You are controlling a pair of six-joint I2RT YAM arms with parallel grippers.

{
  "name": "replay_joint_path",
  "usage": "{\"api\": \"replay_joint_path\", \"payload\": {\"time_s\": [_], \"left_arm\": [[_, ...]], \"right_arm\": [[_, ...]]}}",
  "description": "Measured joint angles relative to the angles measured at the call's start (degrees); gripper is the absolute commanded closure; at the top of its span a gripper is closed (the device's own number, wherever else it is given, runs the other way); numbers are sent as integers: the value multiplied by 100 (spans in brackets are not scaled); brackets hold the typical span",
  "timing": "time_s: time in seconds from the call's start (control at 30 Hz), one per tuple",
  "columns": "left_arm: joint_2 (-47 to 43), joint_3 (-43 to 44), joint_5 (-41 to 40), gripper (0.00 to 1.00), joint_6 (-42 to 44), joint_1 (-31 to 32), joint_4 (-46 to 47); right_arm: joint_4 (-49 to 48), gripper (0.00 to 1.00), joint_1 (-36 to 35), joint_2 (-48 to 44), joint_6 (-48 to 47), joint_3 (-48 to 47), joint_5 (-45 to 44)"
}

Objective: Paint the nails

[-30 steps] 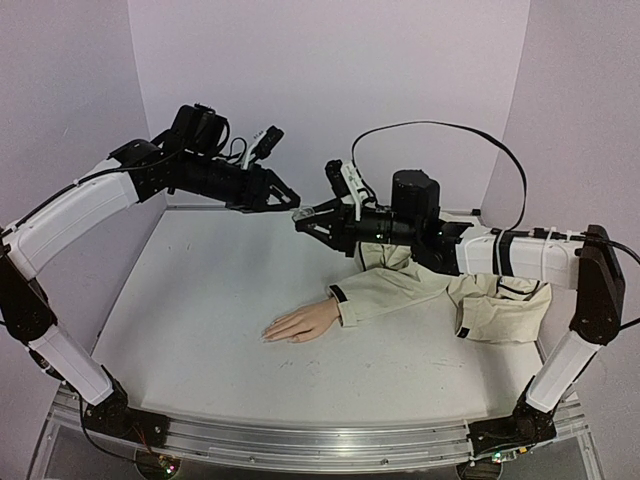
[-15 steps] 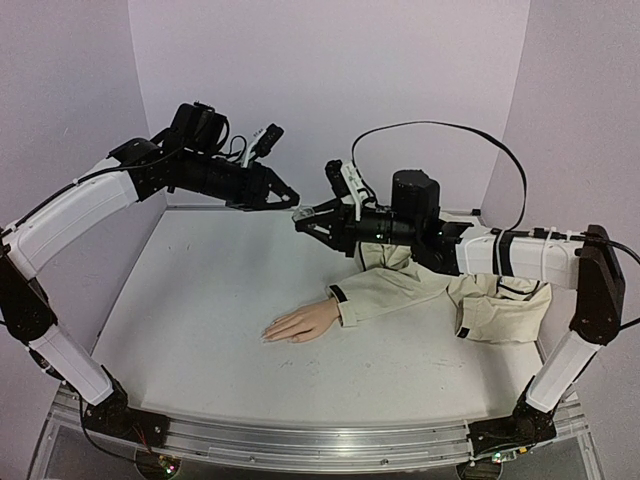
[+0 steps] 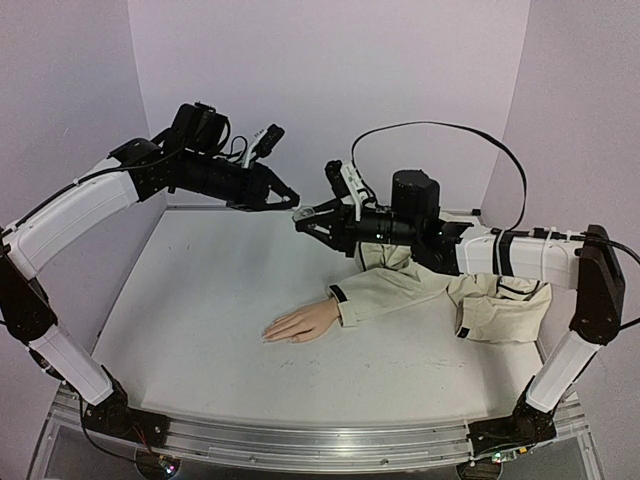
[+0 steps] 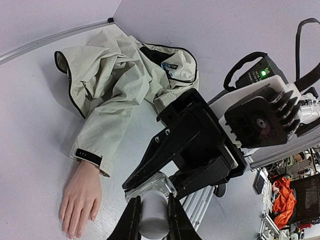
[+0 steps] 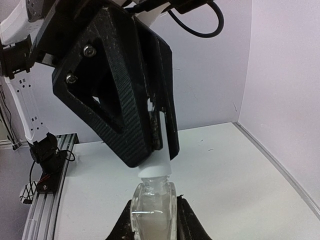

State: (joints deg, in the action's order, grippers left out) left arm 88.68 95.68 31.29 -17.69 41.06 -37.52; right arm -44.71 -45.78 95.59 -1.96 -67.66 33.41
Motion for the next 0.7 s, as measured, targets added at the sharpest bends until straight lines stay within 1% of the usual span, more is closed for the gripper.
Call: {"api": "replay_joint_path", "payload": {"time_s": [0.7], "left_arm": [[-229,0,-332,100,37,13,-9]], "right_arm": [[9,100,13,0,-236,2,-28]]}}
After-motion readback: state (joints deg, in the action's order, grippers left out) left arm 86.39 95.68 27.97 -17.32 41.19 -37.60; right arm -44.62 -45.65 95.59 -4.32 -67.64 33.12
